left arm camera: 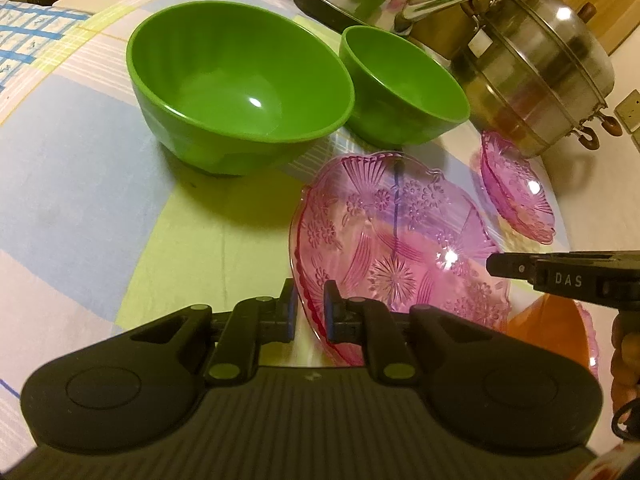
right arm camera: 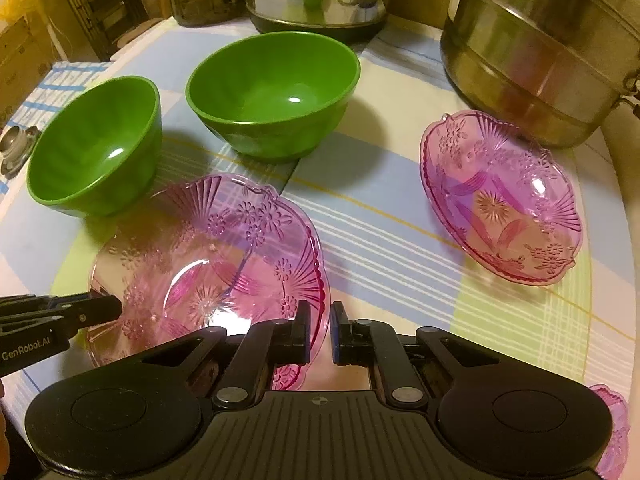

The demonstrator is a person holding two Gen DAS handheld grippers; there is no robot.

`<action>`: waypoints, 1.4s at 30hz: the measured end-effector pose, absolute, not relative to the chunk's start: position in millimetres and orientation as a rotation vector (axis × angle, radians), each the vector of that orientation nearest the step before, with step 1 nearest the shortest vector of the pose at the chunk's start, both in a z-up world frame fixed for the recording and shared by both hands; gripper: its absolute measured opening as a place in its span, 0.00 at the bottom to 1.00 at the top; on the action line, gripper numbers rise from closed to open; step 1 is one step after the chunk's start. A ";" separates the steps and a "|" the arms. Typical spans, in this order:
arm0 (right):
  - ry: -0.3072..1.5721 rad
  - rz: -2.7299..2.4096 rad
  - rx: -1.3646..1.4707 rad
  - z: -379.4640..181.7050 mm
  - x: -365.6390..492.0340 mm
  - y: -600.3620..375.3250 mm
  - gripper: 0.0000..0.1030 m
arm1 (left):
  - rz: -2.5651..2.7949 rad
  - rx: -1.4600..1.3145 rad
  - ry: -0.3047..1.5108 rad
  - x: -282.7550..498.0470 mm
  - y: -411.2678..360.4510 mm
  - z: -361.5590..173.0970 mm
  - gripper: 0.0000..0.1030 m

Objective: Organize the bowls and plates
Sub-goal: 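Close the left gripper on the plate rim while the right gripper closes on it too, then lift the pink plate with both grippers and carry it toward the wall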

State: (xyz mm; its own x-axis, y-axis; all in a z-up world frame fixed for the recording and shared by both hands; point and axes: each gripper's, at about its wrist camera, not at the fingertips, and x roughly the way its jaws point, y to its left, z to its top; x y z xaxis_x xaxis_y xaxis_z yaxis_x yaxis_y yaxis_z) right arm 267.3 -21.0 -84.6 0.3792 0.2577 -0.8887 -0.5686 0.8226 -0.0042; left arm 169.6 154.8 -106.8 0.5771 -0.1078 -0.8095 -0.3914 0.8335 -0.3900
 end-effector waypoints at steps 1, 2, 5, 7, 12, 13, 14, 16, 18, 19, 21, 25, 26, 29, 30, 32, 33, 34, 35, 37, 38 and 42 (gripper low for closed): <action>1.057 0.541 -0.330 -83.1 266.7 -21.2 0.09 | 0.177 -0.582 0.953 167.8 154.6 -105.9 0.11; 1.056 0.544 -0.326 -81.6 265.6 -21.6 0.09 | 0.177 -0.582 0.952 166.0 154.4 -104.8 0.11; 1.046 0.548 -0.320 -76.1 260.8 -21.7 0.09 | 0.179 -0.583 0.947 161.2 153.6 -100.8 0.11; 1.035 0.549 -0.322 -72.3 256.6 -21.3 0.09 | 0.180 -0.581 0.942 157.6 152.4 -97.0 0.11; 1.013 0.549 -0.323 -62.5 245.5 -20.7 0.09 | 0.182 -0.578 0.929 148.1 151.7 -86.7 0.11; 1.009 0.549 -0.324 -60.7 242.4 -20.3 0.09 | 0.182 -0.577 0.926 145.6 151.7 -84.4 0.11; 1.005 0.550 -0.325 -58.7 240.1 -20.5 0.09 | 0.182 -0.575 0.923 143.7 151.5 -82.1 0.11; 0.996 0.551 -0.325 -54.3 234.1 -20.6 0.09 | 0.183 -0.572 0.917 139.5 151.4 -77.6 0.11; 0.987 0.553 -0.325 -49.8 229.4 -21.1 0.09 | 0.183 -0.571 0.911 135.2 150.9 -72.7 0.11; 0.982 0.553 -0.324 -47.1 226.7 -21.1 0.09 | 0.183 -0.568 0.907 132.9 150.8 -69.9 0.11; 0.971 0.555 -0.322 -41.6 221.8 -21.6 0.09 | 0.182 -0.562 0.900 129.2 149.9 -64.6 0.11; 0.951 0.553 -0.317 -31.2 212.2 -23.7 0.09 | 0.177 -0.551 0.883 121.1 147.3 -52.2 0.11; 0.946 0.552 -0.315 -28.3 209.6 -24.7 0.09 | 0.175 -0.547 0.880 119.5 146.4 -49.4 0.11; 0.930 0.547 -0.306 -19.3 201.7 -28.9 0.09 | 0.169 -0.538 0.868 115.0 143.6 -40.2 0.11; 0.925 0.546 -0.302 -16.5 199.1 -30.6 0.09 | 0.166 -0.534 0.864 113.7 142.1 -36.9 0.11; 0.915 0.541 -0.294 -11.1 194.2 -34.8 0.09 | 0.159 -0.525 0.857 110.3 139.2 -31.5 0.11; 0.909 0.538 -0.290 -7.9 191.5 -37.4 0.09 | 0.154 -0.519 0.852 109.2 137.0 -28.3 0.11; 0.905 0.535 -0.284 -5.9 190.0 -40.3 0.09 | 0.150 -0.515 0.849 108.3 135.0 -25.6 0.11; 0.900 0.531 -0.279 -3.0 187.5 -43.4 0.09 | 0.145 -0.508 0.844 107.5 132.3 -22.4 0.11; 0.891 0.522 -0.267 2.9 183.2 -50.9 0.09 | 0.134 -0.499 0.837 107.4 126.5 -17.0 0.11; 0.886 0.517 -0.261 5.5 181.4 -55.0 0.09 | 0.127 -0.495 0.834 107.5 123.5 -14.5 0.11; 0.871 0.491 -0.238 15.0 174.5 -73.0 0.09 | 0.097 -0.475 0.827 109.1 108.3 -4.9 0.11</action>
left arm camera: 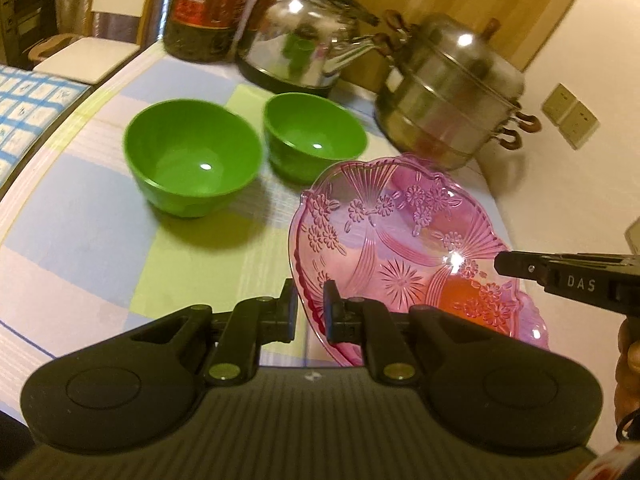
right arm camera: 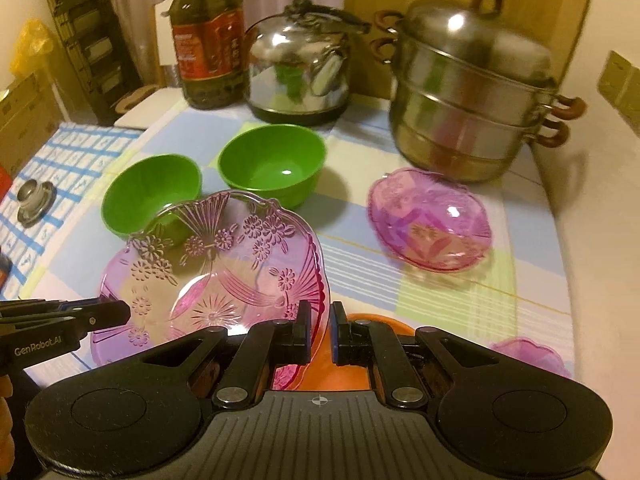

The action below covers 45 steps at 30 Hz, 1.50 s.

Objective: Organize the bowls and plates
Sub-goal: 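Lift the pink plate with both grippers and carry it toward the wall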

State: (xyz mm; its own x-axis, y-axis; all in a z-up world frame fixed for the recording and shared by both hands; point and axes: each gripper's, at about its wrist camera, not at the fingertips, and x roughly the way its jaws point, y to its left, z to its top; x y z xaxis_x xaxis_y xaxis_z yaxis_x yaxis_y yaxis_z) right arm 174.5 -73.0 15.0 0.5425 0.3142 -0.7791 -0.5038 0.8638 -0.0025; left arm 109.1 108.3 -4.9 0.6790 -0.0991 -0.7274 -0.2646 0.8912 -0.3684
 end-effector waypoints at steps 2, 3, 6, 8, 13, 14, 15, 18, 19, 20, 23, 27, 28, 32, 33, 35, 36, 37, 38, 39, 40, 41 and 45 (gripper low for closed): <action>0.864 0.475 -0.225 18.9 171.3 -83.6 0.09 | 0.080 -0.464 0.825 110.9 99.5 0.1 0.11; 0.861 0.468 -0.219 21.0 169.8 -88.8 0.09 | 0.070 -0.455 0.823 112.0 94.2 3.0 0.11; 0.851 0.442 -0.200 26.8 164.9 -105.9 0.09 | 0.043 -0.436 0.820 116.6 79.9 9.6 0.11; 0.846 0.425 -0.185 29.4 162.1 -118.2 0.09 | 0.025 -0.424 0.820 118.3 70.3 12.4 0.11; 0.838 0.382 -0.150 33.8 157.2 -149.4 0.09 | -0.024 -0.379 0.827 126.3 41.8 19.0 0.11; 0.836 0.374 -0.142 34.0 156.1 -155.4 0.09 | -0.034 -0.371 0.829 128.2 35.7 20.0 0.11; 0.835 0.365 -0.134 34.0 154.9 -162.1 0.09 | -0.043 -0.363 0.831 129.7 30.6 20.6 0.11; 0.833 0.336 -0.112 33.4 149.7 -182.2 0.09 | -0.073 -0.343 0.834 134.7 13.7 22.9 0.11; 0.833 0.326 -0.104 32.8 148.3 -188.9 0.09 | -0.084 -0.335 0.835 136.4 7.4 23.3 0.11; 0.833 0.315 -0.095 32.4 147.0 -195.6 0.09 | -0.095 -0.327 0.838 138.9 1.1 23.4 0.11; 0.833 0.279 -0.068 31.7 142.6 -217.8 0.09 | -0.129 -0.297 0.845 147.2 -17.7 25.0 0.11; 0.834 0.226 -0.027 28.9 138.4 -244.4 0.09 | -0.178 -0.255 0.853 156.3 -42.6 24.9 0.11; 0.837 0.213 -0.016 27.7 137.9 -250.7 0.09 | -0.190 -0.246 0.857 159.2 -48.7 24.1 0.11; 0.850 0.172 0.018 22.4 137.0 -272.8 0.09 | -0.227 -0.216 0.871 169.9 -67.9 21.2 0.11; 0.852 0.163 0.026 20.7 136.2 -277.7 0.09 | -0.235 -0.208 0.874 171.6 -72.1 20.6 0.11; 0.855 0.145 0.040 17.5 135.9 -286.5 0.09 | -0.253 -0.192 0.879 175.7 -80.5 19.5 0.11; 0.855 0.135 0.047 16.4 135.8 -290.5 0.09 | -0.262 -0.184 0.882 177.4 -85.0 19.1 0.11; 0.856 0.126 0.054 14.7 135.7 -294.5 0.09 | -0.271 -0.175 0.885 179.6 -89.2 18.3 0.11; 0.857 0.118 0.061 13.3 135.5 -298.5 0.09 | -0.278 -0.169 0.889 182.3 -92.2 17.0 0.11; 0.858 0.110 0.069 11.9 135.6 -302.6 0.09 | -0.285 -0.163 0.892 184.2 -95.2 16.0 0.11; 0.859 0.103 0.075 10.4 135.0 -306.4 0.09 | -0.293 -0.157 0.897 186.6 -98.9 14.4 0.11; 0.861 0.098 0.081 8.8 135.1 -309.4 0.09 | -0.299 -0.152 0.899 188.4 -101.9 13.3 0.11; 0.866 0.068 0.104 2.6 134.0 -323.5 0.09 | -0.328 -0.126 0.910 196.2 -115.8 8.9 0.11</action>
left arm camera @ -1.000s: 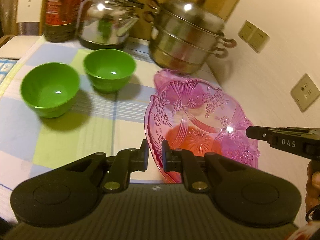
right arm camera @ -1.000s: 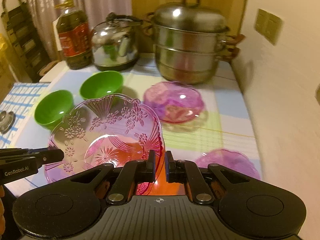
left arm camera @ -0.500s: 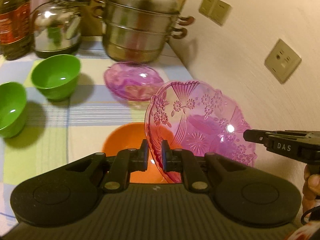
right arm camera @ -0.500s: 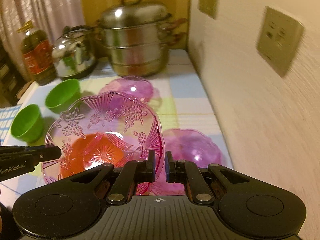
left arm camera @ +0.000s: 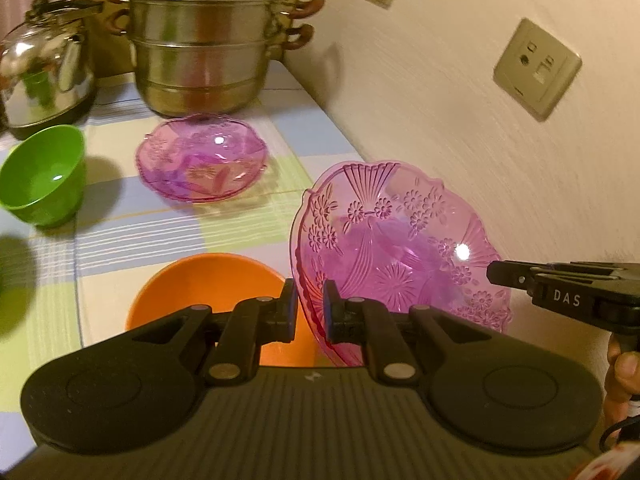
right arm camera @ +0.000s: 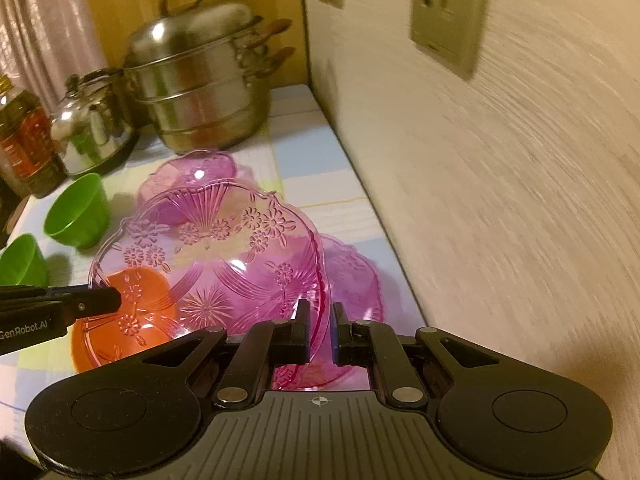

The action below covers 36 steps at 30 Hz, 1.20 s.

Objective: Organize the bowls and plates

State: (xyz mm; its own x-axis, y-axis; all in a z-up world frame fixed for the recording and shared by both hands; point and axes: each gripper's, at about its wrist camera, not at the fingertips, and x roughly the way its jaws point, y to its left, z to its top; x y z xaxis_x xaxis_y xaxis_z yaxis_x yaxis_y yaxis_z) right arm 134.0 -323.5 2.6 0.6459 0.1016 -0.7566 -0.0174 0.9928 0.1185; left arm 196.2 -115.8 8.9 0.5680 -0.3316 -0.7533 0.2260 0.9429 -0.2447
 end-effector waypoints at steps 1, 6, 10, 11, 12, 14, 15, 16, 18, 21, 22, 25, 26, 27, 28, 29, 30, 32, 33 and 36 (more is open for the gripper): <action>0.867 0.060 0.109 1.5 134.9 -324.7 0.09 | -0.336 -0.117 0.913 198.3 -118.7 7.5 0.11; 0.860 0.013 0.147 -5.8 135.9 -336.3 0.09 | -0.376 -0.054 0.932 214.6 -133.9 0.2 0.11; 0.852 -0.028 0.171 -14.5 138.4 -339.3 0.09 | -0.404 0.005 0.942 230.6 -144.2 -4.3 0.11; 0.853 -0.037 0.179 -17.6 139.2 -340.5 0.09 | -0.411 0.019 0.947 235.5 -146.9 -5.8 0.11; 0.857 -0.046 0.187 -21.0 140.8 -341.3 0.09 | -0.417 0.033 0.952 240.0 -149.4 -7.7 0.11; 0.864 -0.058 0.199 -27.0 145.1 -342.0 0.09 | -0.427 0.058 0.966 250.2 -154.1 -13.8 0.11; 0.867 -0.063 0.204 -30.2 147.6 -342.2 0.09 | -0.431 0.068 0.975 254.9 -156.9 -17.1 0.11; 0.870 -0.070 0.206 -33.4 150.1 -342.3 0.09 | -0.436 0.076 0.983 259.2 -160.0 -20.3 0.11; 0.874 -0.085 0.199 -39.7 154.5 -341.3 0.10 | -0.448 0.102 0.992 265.4 -166.8 -25.3 0.11; 0.886 -0.106 0.214 -50.2 160.6 -345.5 0.10 | -0.463 0.140 1.004 272.6 -177.4 -33.3 0.11; 0.889 -0.111 0.220 -53.4 161.1 -347.8 0.10 | -0.468 0.150 1.009 275.4 -180.0 -36.3 0.11; 0.898 -0.121 0.239 -62.3 163.5 -352.8 0.10 | -0.474 0.168 1.021 281.5 -184.2 -43.7 0.11; 0.902 -0.122 0.242 -65.2 164.5 -353.6 0.10 | -0.474 0.173 1.024 283.0 -184.9 -46.0 0.11; 0.904 -0.123 0.243 -67.2 164.2 -354.5 0.10 | -0.472 0.176 1.028 284.1 -185.2 -48.4 0.11; 0.908 -0.122 0.245 -69.7 165.6 -354.9 0.10 | -0.471 0.178 1.032 285.4 -185.5 -50.6 0.12; 0.912 -0.122 0.246 -71.5 167.0 -354.7 0.10 | -0.470 0.182 1.036 286.5 -185.8 -52.8 0.12; 0.913 -0.121 0.246 -72.9 168.3 -354.7 0.10 | -0.469 0.185 1.038 287.3 -186.0 -54.9 0.12; 0.913 -0.122 0.241 -74.7 170.2 -353.9 0.10 | -0.467 0.189 1.045 288.9 -186.3 -59.0 0.13; 0.914 -0.121 0.237 -75.5 171.4 -353.6 0.10 | -0.465 0.189 1.048 289.8 -186.3 -60.6 0.13; 0.920 -0.119 0.237 -78.4 173.9 -353.4 0.10 | -0.460 0.191 1.057 291.3 -186.4 -65.3 0.13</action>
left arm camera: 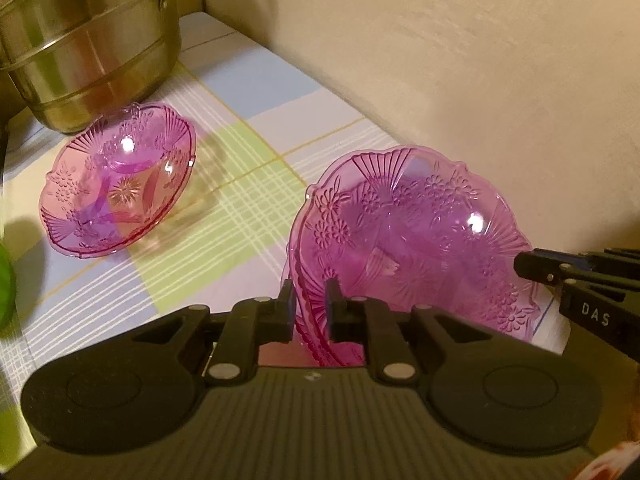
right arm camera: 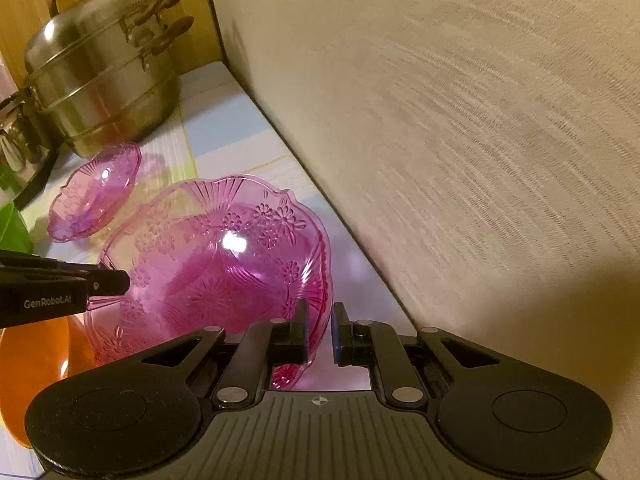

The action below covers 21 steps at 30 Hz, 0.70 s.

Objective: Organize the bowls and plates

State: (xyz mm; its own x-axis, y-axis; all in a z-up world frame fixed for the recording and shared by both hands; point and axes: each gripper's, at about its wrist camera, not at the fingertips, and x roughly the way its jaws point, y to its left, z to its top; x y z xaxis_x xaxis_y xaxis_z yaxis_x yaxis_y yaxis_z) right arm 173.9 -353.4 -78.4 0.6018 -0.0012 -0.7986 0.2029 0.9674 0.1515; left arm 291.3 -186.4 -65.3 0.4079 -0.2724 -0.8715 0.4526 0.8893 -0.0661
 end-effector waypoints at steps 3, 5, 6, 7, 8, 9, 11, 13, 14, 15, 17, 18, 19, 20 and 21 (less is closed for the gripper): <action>0.924 -0.120 0.233 -81.2 174.3 -352.9 0.10 | -0.461 0.199 1.056 292.3 -186.4 -67.6 0.13; 0.924 -0.121 0.235 -82.0 173.9 -353.5 0.10 | -0.461 0.202 1.056 293.2 -186.1 -68.9 0.13; 0.923 -0.122 0.237 -82.2 174.6 -353.2 0.10 | -0.460 0.202 1.057 293.5 -186.1 -69.5 0.14; 0.921 -0.122 0.240 -82.4 175.1 -353.1 0.10 | -0.461 0.202 1.059 293.9 -186.1 -70.3 0.14; 0.920 -0.126 0.242 -82.7 175.4 -353.0 0.10 | -0.462 0.203 1.063 294.5 -186.4 -71.6 0.15; 0.919 -0.129 0.246 -83.0 175.7 -353.3 0.10 | -0.459 0.208 1.066 294.2 -187.1 -72.4 0.15; 0.921 -0.120 0.251 -84.0 177.6 -353.9 0.10 | -0.445 0.229 1.062 294.2 -187.9 -74.1 0.23; 0.907 -0.127 0.252 -83.5 178.1 -355.2 0.10 | -0.434 0.222 1.056 294.7 -185.5 -73.3 0.26; 0.895 -0.133 0.257 -82.4 177.7 -356.6 0.11 | -0.424 0.213 1.048 294.7 -183.2 -71.6 0.26; 0.885 -0.140 0.263 -81.0 177.1 -358.3 0.11 | -0.421 0.203 1.041 294.3 -181.1 -69.5 0.26; 0.867 -0.154 0.273 -77.3 175.1 -361.9 0.12 | -0.422 0.173 1.021 292.1 -174.9 -63.1 0.26; 0.860 -0.159 0.278 -74.8 173.2 -363.6 0.12 | -0.423 0.157 1.011 290.4 -172.0 -59.5 0.26; 0.853 -0.160 0.283 -72.1 170.7 -364.7 0.12 | -0.421 0.137 1.000 288.0 -168.1 -54.7 0.26; 0.847 -0.158 0.289 -69.1 168.3 -365.4 0.12 | -0.420 0.119 0.991 285.5 -164.5 -50.4 0.26; 0.844 -0.156 0.296 -65.8 166.0 -365.3 0.12 | -0.420 0.098 0.981 282.9 -160.5 -45.8 0.26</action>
